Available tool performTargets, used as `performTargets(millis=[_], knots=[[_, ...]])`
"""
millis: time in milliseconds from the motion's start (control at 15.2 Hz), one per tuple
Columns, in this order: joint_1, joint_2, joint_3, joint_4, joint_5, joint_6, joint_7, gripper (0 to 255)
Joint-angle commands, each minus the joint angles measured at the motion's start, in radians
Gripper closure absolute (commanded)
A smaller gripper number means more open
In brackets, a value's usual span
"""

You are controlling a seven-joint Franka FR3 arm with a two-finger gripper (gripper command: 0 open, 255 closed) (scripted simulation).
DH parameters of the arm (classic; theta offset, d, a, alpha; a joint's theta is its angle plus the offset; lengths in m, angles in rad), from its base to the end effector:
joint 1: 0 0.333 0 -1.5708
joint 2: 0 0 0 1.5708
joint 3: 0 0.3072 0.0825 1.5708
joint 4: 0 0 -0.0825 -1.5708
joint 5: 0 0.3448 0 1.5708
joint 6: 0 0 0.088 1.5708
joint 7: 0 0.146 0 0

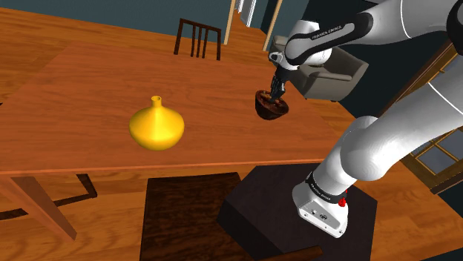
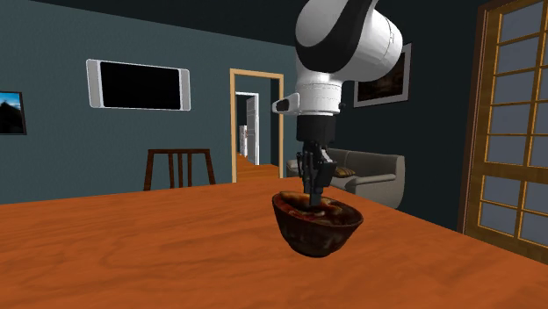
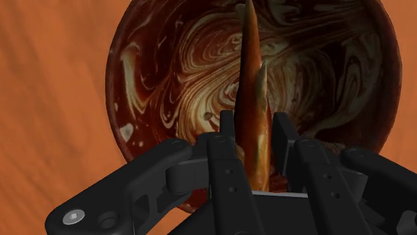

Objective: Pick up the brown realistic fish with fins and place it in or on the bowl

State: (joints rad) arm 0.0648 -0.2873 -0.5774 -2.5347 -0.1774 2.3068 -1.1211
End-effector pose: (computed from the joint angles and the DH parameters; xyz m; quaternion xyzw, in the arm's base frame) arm 0.3567 -0.2031 0.3398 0.9315 0.3634 0.0165 0.0007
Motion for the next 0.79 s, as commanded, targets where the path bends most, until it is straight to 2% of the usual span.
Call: performTargets(millis=[0,396,462,726], knots=[[0.001,0.006,-0.003,-0.004,0.002,0.010,-0.002,255],[0.000,0.006,-0.003,-0.004,0.002,0.010,-0.002,255],[0.000,0.006,-0.003,-0.005,0.002,0.010,-0.002,0],[0.000,0.006,-0.003,-0.005,0.002,0.010,-0.002,0]])
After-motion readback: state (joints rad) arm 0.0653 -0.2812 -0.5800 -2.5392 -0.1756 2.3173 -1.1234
